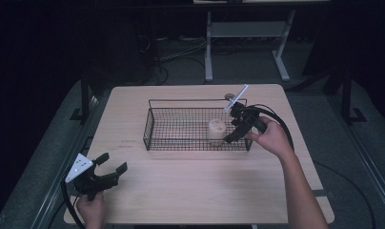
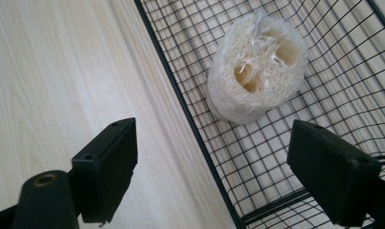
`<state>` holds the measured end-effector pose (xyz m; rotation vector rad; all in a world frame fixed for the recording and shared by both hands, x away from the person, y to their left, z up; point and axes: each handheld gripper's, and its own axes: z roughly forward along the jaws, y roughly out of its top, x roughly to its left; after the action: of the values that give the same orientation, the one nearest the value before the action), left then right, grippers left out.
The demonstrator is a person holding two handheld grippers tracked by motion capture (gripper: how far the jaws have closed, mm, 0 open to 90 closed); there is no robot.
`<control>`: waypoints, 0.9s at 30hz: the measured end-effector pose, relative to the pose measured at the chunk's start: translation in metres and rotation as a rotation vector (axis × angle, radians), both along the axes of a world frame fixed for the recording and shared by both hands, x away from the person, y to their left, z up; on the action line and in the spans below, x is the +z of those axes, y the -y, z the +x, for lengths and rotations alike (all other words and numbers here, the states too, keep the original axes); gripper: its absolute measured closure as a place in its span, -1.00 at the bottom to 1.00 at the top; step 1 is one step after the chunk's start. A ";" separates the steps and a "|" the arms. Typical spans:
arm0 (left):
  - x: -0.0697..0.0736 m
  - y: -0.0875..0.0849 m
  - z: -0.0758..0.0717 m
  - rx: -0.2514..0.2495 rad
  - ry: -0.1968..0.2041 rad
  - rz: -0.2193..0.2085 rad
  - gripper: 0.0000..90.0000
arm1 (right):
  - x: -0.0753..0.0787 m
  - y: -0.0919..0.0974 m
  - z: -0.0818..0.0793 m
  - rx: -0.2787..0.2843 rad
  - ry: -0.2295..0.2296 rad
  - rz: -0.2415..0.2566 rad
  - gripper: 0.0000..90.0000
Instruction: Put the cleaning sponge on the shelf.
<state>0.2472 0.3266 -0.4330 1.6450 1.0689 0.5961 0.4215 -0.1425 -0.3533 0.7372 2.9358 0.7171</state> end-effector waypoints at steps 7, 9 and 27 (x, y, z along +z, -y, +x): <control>0.000 0.000 0.000 -0.003 -0.001 0.002 -0.69 | 0.000 0.001 -0.005 0.003 0.001 -0.002 -0.63; 0.000 0.000 0.000 -0.001 -0.001 0.001 -0.69 | 0.000 0.002 -0.005 0.003 0.003 0.002 -0.63; 0.000 0.000 0.000 0.000 -0.001 0.002 -0.69 | -0.001 0.005 -0.022 0.019 0.018 0.009 -0.63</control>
<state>0.2473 0.3267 -0.4332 1.6475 1.0695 0.5960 0.3992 -0.1477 -0.3547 0.7011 2.9293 0.7342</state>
